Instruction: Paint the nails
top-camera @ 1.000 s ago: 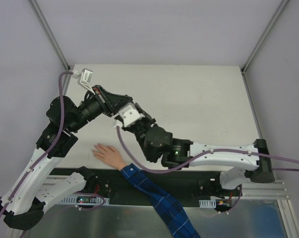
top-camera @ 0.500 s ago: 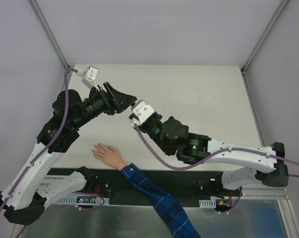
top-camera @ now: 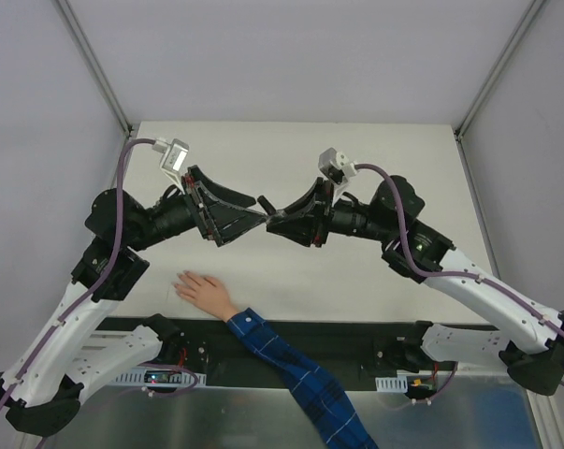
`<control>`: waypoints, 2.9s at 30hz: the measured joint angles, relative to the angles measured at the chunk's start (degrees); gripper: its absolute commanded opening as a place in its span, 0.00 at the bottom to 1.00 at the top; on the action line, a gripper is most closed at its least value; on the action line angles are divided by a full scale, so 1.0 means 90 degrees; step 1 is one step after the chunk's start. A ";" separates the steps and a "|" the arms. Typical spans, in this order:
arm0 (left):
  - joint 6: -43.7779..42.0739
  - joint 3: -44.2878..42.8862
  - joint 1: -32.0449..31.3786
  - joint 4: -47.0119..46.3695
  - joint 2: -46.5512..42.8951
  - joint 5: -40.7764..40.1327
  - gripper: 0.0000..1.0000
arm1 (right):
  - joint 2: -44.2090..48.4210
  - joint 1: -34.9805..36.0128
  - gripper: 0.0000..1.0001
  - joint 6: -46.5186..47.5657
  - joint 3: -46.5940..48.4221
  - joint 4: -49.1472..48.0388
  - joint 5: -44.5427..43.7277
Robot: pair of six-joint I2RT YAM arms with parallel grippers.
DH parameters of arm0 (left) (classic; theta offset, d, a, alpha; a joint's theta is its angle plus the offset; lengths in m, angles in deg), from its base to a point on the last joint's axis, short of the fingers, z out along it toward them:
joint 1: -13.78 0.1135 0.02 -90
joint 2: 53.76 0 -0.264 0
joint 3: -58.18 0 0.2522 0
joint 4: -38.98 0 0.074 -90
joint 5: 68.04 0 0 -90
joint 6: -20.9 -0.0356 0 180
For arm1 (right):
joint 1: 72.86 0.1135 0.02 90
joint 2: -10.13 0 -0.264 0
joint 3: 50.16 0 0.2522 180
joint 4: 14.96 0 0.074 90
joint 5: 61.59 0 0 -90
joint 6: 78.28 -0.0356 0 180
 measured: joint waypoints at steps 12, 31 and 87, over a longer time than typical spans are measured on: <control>0.0729 0.0291 0.0002 -0.1974 0.0155 0.1171 0.47 | -0.0576 -0.0185 0.00 -0.2203 -0.0107 -0.1727 0.1853; 0.0367 -0.1197 0.0114 0.0452 0.0508 -0.1059 0.00 | -0.1865 0.3371 0.00 0.3099 0.2057 -0.0301 -0.7320; -0.0163 -0.1166 0.0124 0.0359 0.0503 -0.0561 0.00 | -0.1685 0.3364 0.00 0.3400 0.1389 -0.1226 -0.7169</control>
